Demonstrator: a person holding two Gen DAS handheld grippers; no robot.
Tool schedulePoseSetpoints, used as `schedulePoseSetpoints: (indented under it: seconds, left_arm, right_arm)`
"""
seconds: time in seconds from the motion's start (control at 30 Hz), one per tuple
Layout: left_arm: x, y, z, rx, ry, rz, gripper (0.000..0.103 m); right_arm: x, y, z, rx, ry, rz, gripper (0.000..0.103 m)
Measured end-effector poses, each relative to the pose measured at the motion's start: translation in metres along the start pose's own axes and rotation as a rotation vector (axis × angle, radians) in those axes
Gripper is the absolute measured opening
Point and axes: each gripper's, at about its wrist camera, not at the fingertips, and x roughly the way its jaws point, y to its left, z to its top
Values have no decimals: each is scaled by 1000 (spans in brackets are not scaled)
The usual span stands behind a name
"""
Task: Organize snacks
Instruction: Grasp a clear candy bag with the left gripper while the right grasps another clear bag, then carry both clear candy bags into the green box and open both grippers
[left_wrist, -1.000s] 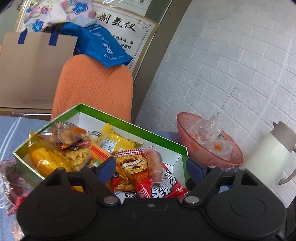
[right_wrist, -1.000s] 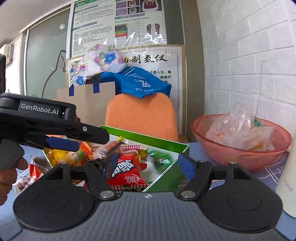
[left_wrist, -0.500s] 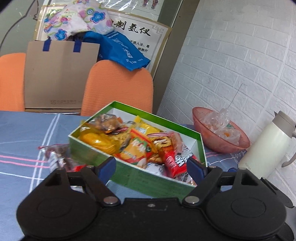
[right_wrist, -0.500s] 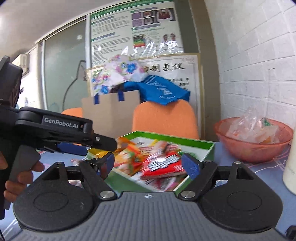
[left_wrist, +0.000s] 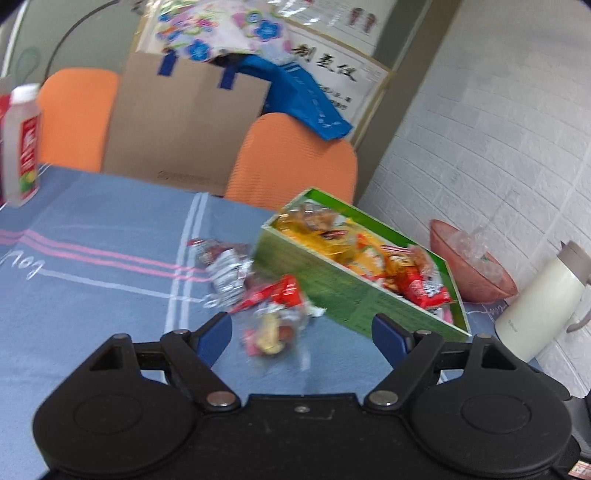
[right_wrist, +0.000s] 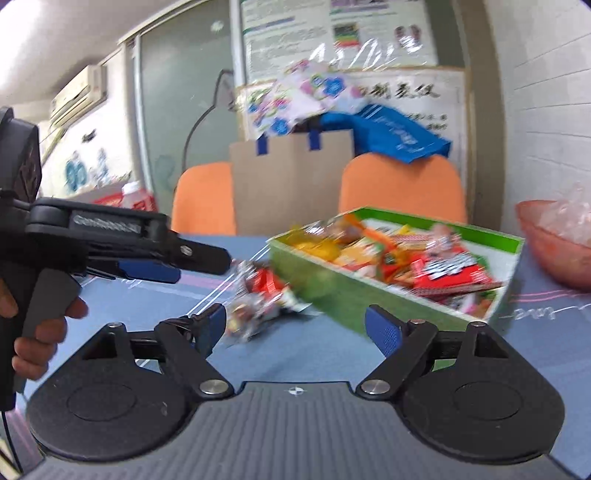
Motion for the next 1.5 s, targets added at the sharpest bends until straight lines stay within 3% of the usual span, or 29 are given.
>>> schedulePoseSetpoints:
  seconds: [0.2,0.47,0.5,0.53,0.6,0.87,1.03,1.1,1.5]
  left_arm:
    - [-27,42,-9,-78,-15,20,103]
    - [-37,58,-15,-97,1,3,103]
    - [-36,60,-17,-96,7,-4,103]
    - [-34,59,-18,-95,15,-14,103]
    - [-30,57,-21,-91,32,-37,103]
    - [7,16,-42,-35,170,-163,103]
    - [32,-3,-49,-12,220,-156,103]
    - [37,-6,-48,-3,221,-140,103]
    - [44,-14,-49,40,212,-113,103]
  right_arm:
    - [34,28,-6,-38,86,54,103]
    - [99,39,3,10,173,14,103]
    - [105,38,1,16,188,10,78]
    - [109,35,-1,28,202,30,66]
    - [101,30,-6,70,205,60,66]
    - [38,33,-31,43,214,139,69]
    - [22,32,-38,53,201,146,78]
    - [22,29,-39,58,200,137,87]
    - [25,24,-39,90,192,174,89]
